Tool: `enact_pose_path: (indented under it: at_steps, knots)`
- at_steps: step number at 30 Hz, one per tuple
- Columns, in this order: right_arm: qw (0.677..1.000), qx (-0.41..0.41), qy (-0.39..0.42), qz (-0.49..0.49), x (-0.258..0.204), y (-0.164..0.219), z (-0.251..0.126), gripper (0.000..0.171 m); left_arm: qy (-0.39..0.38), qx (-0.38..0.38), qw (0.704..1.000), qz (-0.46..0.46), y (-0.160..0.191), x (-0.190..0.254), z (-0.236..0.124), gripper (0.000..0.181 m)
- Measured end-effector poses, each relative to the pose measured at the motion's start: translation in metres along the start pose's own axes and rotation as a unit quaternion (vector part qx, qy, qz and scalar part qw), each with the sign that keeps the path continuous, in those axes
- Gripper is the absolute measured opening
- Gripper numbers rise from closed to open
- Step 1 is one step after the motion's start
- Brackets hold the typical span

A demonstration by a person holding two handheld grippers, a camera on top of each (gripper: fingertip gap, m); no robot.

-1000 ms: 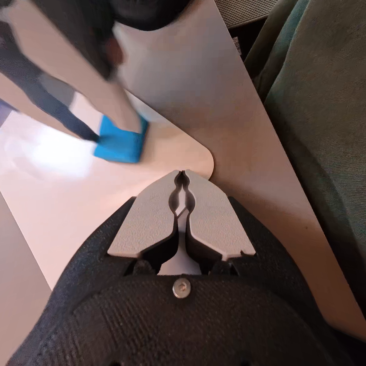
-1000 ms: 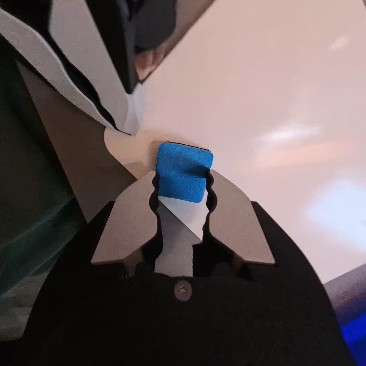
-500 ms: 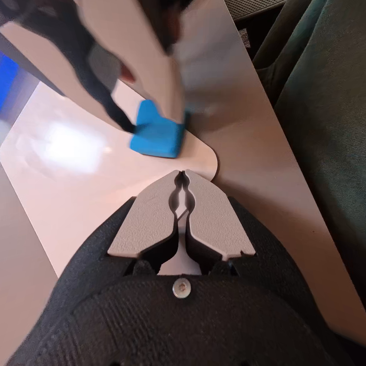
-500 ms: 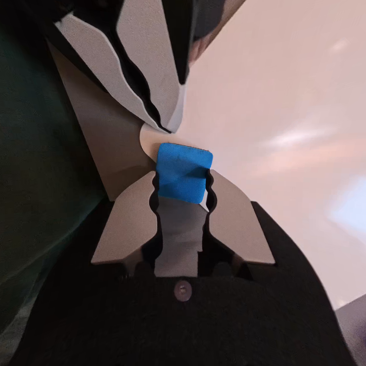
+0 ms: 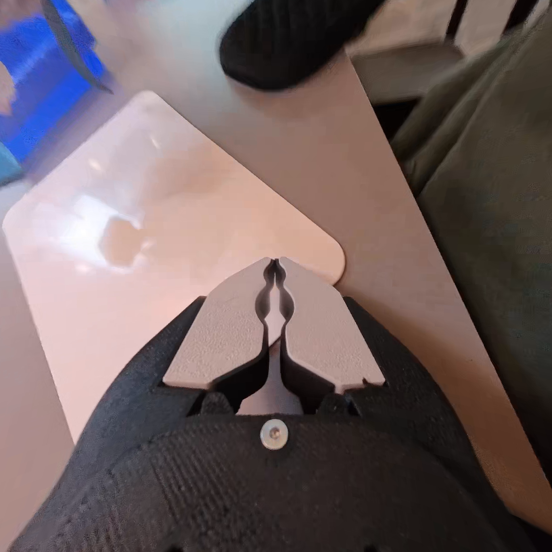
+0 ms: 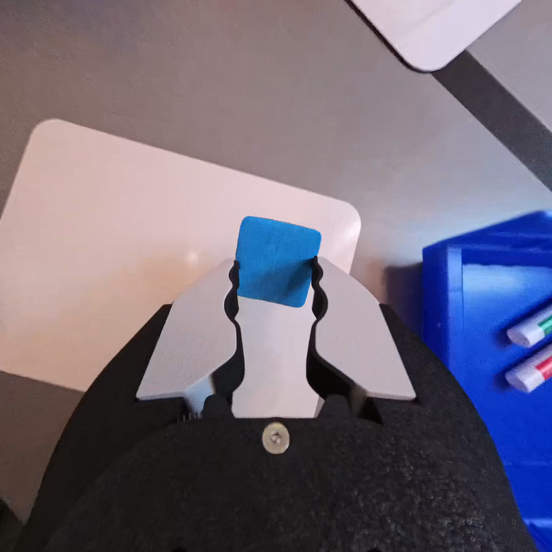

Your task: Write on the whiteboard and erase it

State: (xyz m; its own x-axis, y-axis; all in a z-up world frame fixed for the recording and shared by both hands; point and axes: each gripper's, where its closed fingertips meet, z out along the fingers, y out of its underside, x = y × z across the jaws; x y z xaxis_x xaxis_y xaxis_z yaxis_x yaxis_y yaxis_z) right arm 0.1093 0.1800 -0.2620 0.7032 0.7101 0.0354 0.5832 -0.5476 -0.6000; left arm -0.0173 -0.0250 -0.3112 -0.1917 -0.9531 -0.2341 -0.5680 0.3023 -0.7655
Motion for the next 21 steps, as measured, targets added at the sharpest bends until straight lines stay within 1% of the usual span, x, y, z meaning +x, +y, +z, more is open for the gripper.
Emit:
enact_pose_path:
  at_steps: [3, 5, 7, 9, 11, 13, 16, 19, 21]
  knots:
    - [1.0, -0.004, -0.001, 0.003, 0.006, -0.038, 0.037, 0.047, -0.061, 0.072, 0.994, -0.046, -0.013, -0.036, -0.023, 0.0]
    - [1.0, -0.008, -0.004, 0.017, 0.014, -0.06, 0.063, 0.047, -0.113, 0.097, 0.986, -0.069, -0.006, -0.061, -0.039, 0.0]
    - [0.999, -0.028, 0.012, 0.036, 0.026, -0.076, 0.087, 0.047, -0.158, 0.108, 0.977, -0.092, 0.007, -0.082, -0.055, 0.0]
    - [0.996, -0.047, 0.046, 0.057, 0.047, -0.087, 0.106, 0.047, -0.193, 0.109, 0.97, -0.105, 0.021, -0.099, -0.068, 0.0]
    - [0.991, -0.072, 0.072, 0.085, 0.07, -0.09, 0.12, 0.047, -0.214, 0.107, 0.964, -0.113, 0.032, -0.109, -0.075, 0.0]
    - [0.984, -0.098, 0.095, 0.112, 0.094, -0.084, 0.128, 0.047, -0.212, 0.108, 0.963, -0.13, 0.037, -0.113, -0.075, 0.0]
    - [0.977, -0.115, 0.086, 0.159, 0.112, -0.074, 0.133, 0.048, -0.205, 0.106, 0.963, -0.137, 0.039, -0.111, -0.073, 0.0]
    - [0.981, -0.102, 0.081, 0.141, 0.113, -0.073, 0.131, 0.049, -0.204, 0.103, 0.964, -0.138, 0.04, -0.11, -0.072, 0.0]
    - [0.987, -0.069, 0.085, 0.113, 0.11, -0.082, 0.123, 0.063, -0.205, 0.102, 0.963, -0.142, 0.042, -0.111, -0.072, 0.0]
